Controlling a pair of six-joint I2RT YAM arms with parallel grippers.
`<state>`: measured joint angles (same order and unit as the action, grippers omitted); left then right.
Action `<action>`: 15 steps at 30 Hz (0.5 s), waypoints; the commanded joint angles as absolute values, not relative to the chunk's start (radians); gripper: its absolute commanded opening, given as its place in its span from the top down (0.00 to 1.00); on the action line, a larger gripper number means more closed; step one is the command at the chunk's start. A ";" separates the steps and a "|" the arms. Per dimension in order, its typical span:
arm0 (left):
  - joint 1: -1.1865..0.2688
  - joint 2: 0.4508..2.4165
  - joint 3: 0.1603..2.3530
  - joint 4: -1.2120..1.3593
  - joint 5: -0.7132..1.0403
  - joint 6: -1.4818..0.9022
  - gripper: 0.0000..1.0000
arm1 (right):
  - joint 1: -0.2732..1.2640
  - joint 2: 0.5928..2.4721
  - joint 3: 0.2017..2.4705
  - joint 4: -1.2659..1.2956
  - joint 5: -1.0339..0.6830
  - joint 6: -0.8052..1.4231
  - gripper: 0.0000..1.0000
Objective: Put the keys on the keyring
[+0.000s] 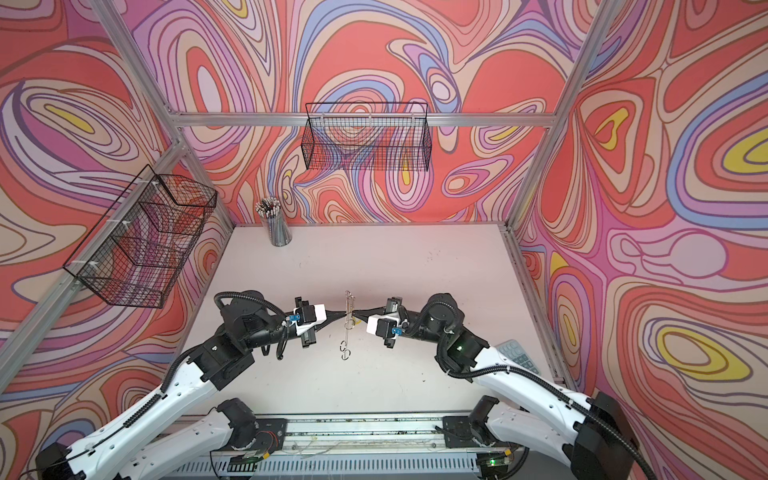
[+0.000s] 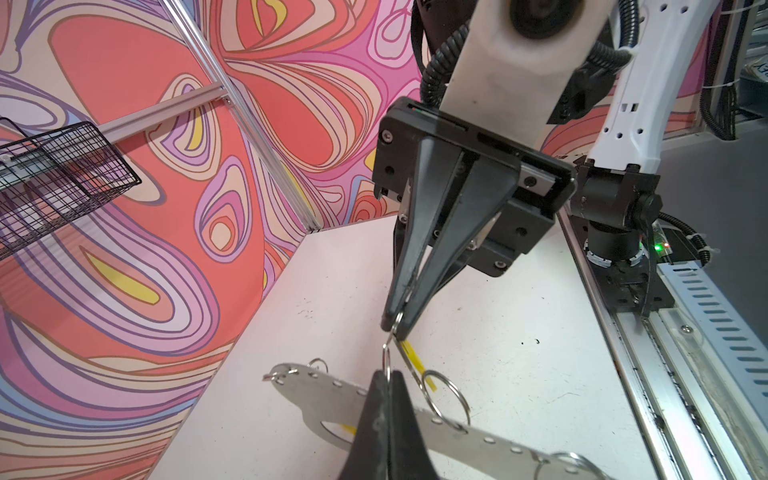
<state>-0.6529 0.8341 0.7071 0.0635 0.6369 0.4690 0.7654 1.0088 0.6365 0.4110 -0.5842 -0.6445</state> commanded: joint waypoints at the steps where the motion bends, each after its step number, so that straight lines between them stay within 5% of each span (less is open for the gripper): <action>1: -0.646 0.838 0.744 0.081 0.672 0.463 1.00 | 0.770 1.005 0.628 0.417 -0.588 -0.661 1.00; 15: -0.646 0.838 0.746 0.085 0.689 0.458 1.00 | 0.770 1.017 0.632 0.415 -0.583 -0.659 1.00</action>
